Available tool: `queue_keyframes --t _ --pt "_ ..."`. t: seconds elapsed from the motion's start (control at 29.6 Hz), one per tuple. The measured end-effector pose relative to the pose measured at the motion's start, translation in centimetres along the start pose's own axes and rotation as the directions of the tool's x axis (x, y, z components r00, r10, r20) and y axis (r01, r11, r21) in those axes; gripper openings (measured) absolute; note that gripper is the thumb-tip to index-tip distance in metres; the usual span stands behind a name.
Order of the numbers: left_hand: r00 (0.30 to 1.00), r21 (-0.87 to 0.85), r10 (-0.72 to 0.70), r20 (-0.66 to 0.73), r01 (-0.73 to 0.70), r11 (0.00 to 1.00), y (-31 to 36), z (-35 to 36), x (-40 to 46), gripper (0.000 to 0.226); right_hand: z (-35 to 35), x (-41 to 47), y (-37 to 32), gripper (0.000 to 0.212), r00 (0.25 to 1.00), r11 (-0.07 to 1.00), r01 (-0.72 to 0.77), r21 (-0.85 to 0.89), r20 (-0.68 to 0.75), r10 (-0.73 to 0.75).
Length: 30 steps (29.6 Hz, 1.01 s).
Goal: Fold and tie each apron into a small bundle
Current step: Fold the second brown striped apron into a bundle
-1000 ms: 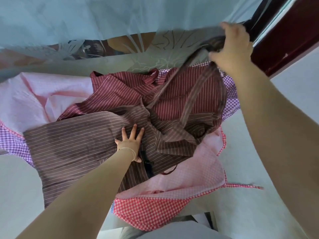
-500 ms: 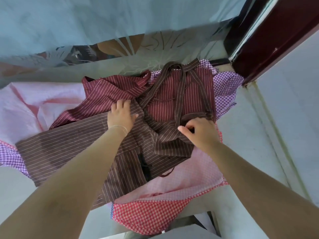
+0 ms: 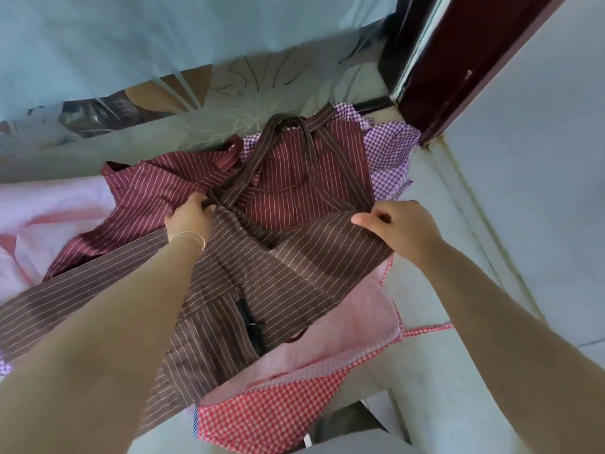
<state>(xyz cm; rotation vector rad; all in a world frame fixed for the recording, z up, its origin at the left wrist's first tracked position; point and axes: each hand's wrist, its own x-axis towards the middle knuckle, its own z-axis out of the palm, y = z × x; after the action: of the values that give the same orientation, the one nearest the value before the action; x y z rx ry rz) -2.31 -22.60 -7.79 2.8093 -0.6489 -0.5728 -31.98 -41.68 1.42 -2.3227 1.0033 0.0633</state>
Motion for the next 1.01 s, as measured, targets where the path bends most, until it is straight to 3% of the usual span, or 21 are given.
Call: queue_keyframes --t 0.1,0.17,0.27,0.34,0.44,0.47,0.51,0.61,0.68,0.78,0.88,0.95,1.01 --pt "1.000 0.027 0.010 -0.025 -0.009 1.000 0.3 0.6 0.0 0.029 -0.3 0.0 2.8 0.062 0.989 0.981 -0.140 -0.137 0.027 0.145" --pt "0.999 0.094 0.027 -0.020 -0.025 0.995 0.7 0.9 0.0 0.029 0.8 0.2 5.1 0.052 0.964 0.960 -0.241 -0.141 0.080 0.254" --pt "0.995 0.208 0.090 -0.052 -0.078 0.975 1.6 1.5 -0.8 0.044 2.3 0.6 7.4 0.032 0.946 0.955 -0.297 0.017 0.141 0.291" --pt "0.937 0.236 0.324 -0.127 -0.289 0.928 2.5 2.0 -2.3 0.040 2.6 1.1 7.3 0.035 0.917 0.900 -0.381 0.214 0.214 0.337" --pt "0.749 0.198 0.657 0.080 -0.658 0.726 5.2 3.1 -5.3 0.043 2.2 2.0 5.9 0.074 0.800 0.665 -0.595 0.452 0.411 0.437" --pt "0.707 0.168 0.678 0.200 -0.707 0.687 6.4 3.6 -6.1 0.049 2.2 2.3 6.0 0.083 0.788 0.616 -0.613 0.495 0.433 0.437" --pt "0.681 0.140 0.660 0.318 -0.722 0.677 7.6 4.2 -6.7 0.057 2.0 2.6 6.1 0.078 0.800 0.596 -0.600 0.534 0.433 0.416" --pt "0.657 0.071 0.556 0.509 -0.676 0.734 9.8 5.4 -7.4 0.063 0.9 2.5 5.3 0.023 0.878 0.745 -0.452 0.491 0.395 0.272" --pt "0.671 -0.024 0.513 0.535 -0.596 0.803 10.6 5.7 -7.4 0.060 0.3 2.1 4.3 0.026 0.925 0.845 -0.322 0.427 0.334 0.183" --pt "0.724 -0.229 0.424 0.544 -0.358 0.905 11.3 5.8 -6.9 0.051 -0.1 1.0 3.2 0.038 0.988 0.948 -0.145 0.282 0.089 0.125" --pt "0.765 -0.272 0.408 0.498 -0.310 0.911 11.2 6.1 -6.9 0.030 0.2 0.9 4.1 0.034 0.945 0.925 -0.283 0.254 -0.092 0.314" --pt "0.778 -0.239 0.396 0.488 -0.318 0.918 11.3 6.4 -7.5 0.026 0.3 1.2 4.7 0.033 0.903 0.891 -0.422 0.170 -0.011 0.430" --pt "0.775 -0.179 0.385 0.502 -0.342 0.922 11.9 6.7 -7.9 0.037 0.6 1.9 4.7 0.048 0.874 0.868 -0.477 0.137 0.175 0.452"
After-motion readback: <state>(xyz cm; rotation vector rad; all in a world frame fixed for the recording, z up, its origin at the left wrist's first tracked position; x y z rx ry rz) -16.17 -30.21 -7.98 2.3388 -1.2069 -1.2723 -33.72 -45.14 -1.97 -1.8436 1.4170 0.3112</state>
